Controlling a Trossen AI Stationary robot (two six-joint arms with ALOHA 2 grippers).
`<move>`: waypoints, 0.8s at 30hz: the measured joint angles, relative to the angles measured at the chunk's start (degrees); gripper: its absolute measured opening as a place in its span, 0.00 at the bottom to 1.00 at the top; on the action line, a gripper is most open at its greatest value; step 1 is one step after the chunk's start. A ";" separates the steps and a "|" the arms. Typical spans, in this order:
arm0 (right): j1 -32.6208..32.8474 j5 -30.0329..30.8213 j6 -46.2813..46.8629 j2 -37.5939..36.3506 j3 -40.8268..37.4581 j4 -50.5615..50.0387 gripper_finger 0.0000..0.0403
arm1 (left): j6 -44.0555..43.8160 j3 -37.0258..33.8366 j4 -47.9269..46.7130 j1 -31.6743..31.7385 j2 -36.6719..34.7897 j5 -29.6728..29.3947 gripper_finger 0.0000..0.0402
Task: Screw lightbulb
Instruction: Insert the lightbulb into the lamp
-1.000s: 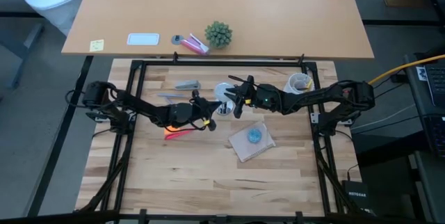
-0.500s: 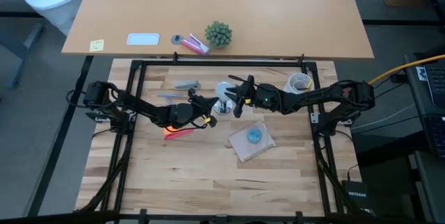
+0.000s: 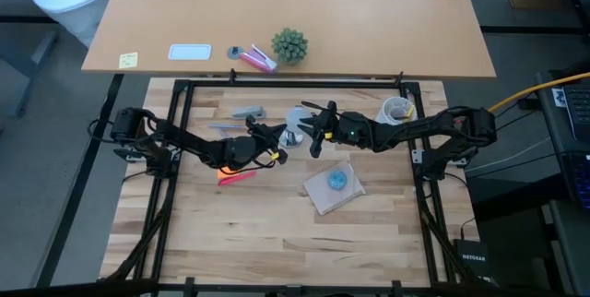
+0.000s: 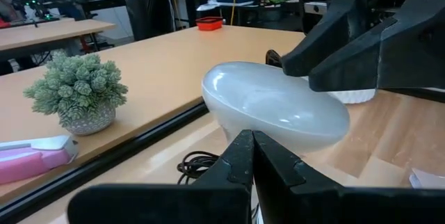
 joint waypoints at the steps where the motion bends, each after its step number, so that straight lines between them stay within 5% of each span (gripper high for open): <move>1: 0.00 0.00 0.00 0.00 0.00 0.01 0.22 | 0.03 0.00 0.00 -0.14 0.00 0.01 0.00; 7: 0.00 0.02 0.02 0.02 -0.02 0.01 0.22 | 0.03 0.00 -0.44 -0.76 0.00 -0.44 0.00; 13: 0.00 0.06 0.02 0.02 -0.02 0.14 0.22 | -1.97 0.00 -3.72 -1.75 -0.02 -8.14 0.00; 24: -0.02 0.26 0.00 0.02 -0.02 0.22 0.22 | -17.28 -0.03 -23.74 1.32 -0.02 -10.25 0.00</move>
